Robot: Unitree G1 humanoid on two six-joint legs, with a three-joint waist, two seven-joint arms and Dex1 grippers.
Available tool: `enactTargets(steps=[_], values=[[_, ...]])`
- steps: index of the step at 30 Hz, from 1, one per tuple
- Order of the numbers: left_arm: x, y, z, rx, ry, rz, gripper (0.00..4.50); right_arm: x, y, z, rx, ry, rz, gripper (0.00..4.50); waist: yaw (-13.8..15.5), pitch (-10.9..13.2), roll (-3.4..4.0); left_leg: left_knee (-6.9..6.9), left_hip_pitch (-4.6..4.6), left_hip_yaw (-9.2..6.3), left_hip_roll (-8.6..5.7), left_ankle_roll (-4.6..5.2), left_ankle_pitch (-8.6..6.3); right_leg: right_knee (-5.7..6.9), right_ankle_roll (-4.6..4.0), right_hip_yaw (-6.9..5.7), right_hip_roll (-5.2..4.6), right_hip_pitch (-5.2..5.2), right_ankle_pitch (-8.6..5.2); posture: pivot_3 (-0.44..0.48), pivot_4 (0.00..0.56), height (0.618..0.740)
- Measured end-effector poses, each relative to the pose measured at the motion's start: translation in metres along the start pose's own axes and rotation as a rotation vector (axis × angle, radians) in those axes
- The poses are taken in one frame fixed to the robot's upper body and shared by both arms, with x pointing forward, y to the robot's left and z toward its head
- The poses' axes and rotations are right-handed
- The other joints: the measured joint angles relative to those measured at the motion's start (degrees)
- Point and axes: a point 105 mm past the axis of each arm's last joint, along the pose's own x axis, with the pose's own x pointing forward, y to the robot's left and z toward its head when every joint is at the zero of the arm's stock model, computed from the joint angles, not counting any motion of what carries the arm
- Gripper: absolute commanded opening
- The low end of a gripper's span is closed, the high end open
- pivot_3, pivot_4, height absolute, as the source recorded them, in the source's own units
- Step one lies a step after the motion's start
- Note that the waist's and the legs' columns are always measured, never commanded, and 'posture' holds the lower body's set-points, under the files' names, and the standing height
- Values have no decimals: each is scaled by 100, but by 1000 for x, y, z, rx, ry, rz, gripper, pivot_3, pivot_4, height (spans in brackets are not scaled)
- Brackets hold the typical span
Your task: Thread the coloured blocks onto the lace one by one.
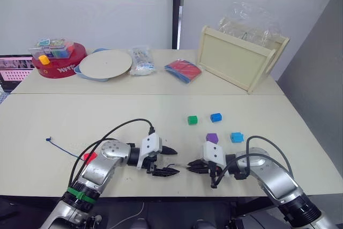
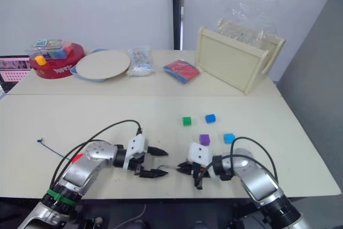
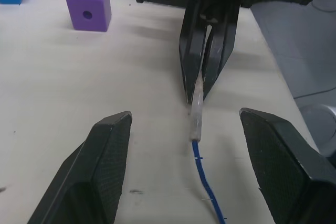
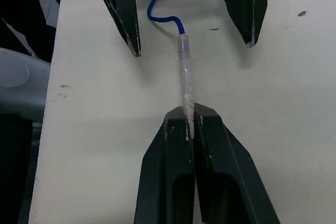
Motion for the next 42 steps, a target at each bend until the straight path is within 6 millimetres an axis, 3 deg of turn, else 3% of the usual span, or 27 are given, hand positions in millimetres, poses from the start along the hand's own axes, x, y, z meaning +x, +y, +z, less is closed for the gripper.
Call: enactTargets(steps=[12,15,23,41,42], values=[[0,-2,-2,-7,4,-12,3461,0,2,0,14,4,1,0,-4,0,0,0,0,0,0,0,0,0,0,0,0,0,0,0,150,740],[1,-2,-2,-8,0,-12,2673,1,2,0,15,3,3,0,-3,0,0,1,0,0,0,0,0,0,0,0,0,0,0,0,150,740],[3,-4,-3,-7,8,-21,17,1,2,1,15,3,2,0,-3,0,0,1,0,0,0,0,0,0,0,0,0,0,0,0,150,740],[3,-4,-3,-13,7,-20,17,1,4,0,32,6,4,0,-2,0,0,1,0,0,0,0,0,0,0,0,0,0,0,0,150,740],[2,-4,-3,-13,7,-20,2,1,4,1,51,0,0,321,-1,0,0,1,0,0,0,0,0,0,0,0,0,0,0,0,150,740]])
